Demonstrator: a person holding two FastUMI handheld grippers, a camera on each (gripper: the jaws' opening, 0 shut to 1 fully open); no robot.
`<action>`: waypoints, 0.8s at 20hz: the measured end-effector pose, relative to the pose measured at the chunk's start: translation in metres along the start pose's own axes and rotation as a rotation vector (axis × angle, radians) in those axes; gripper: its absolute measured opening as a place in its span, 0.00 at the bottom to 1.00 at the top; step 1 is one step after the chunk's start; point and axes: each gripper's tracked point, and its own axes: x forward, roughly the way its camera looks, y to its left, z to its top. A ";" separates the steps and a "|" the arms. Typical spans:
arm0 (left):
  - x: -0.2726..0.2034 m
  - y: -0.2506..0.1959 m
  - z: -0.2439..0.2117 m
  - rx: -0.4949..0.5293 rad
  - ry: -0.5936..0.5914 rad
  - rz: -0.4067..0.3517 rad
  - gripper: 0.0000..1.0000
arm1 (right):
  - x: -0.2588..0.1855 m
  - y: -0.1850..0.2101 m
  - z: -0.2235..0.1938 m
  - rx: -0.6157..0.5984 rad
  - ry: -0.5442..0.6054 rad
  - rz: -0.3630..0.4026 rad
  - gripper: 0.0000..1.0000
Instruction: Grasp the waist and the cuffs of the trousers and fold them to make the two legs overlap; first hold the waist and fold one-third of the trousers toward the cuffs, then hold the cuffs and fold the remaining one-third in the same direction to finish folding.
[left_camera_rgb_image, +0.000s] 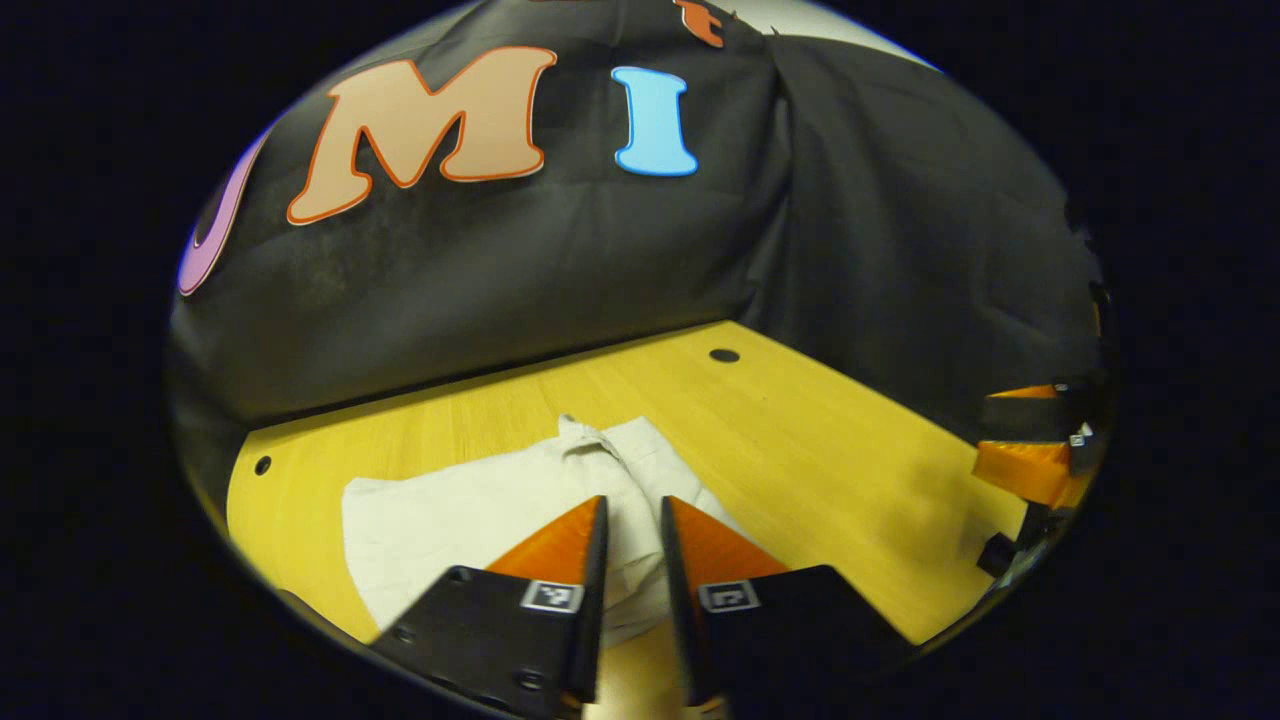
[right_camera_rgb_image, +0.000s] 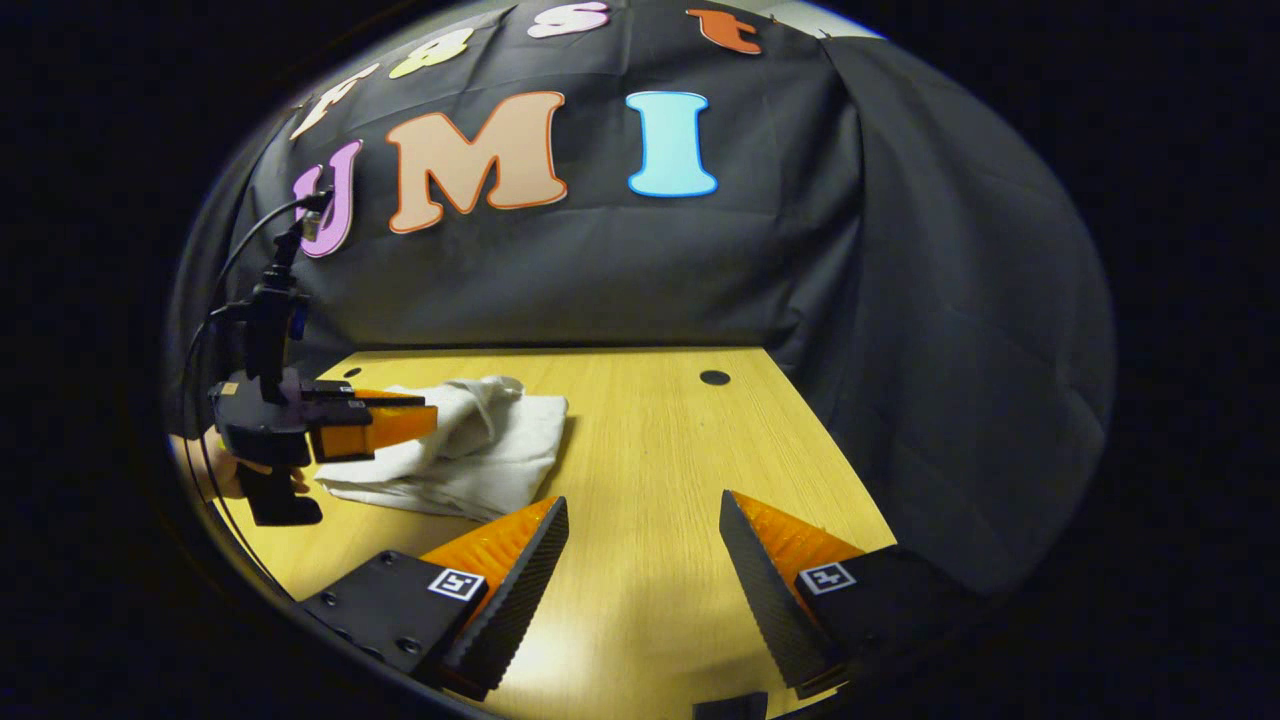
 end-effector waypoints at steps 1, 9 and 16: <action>-0.010 0.005 0.012 0.006 -0.041 0.021 0.50 | 0.002 0.008 0.011 -0.006 -0.018 0.015 0.97; -0.145 0.122 0.087 -0.054 -0.266 0.348 0.96 | -0.025 0.102 0.118 0.003 -0.283 0.095 0.98; -0.266 0.222 0.108 -0.032 -0.375 0.599 0.96 | -0.058 0.164 0.183 0.074 -0.446 0.123 0.97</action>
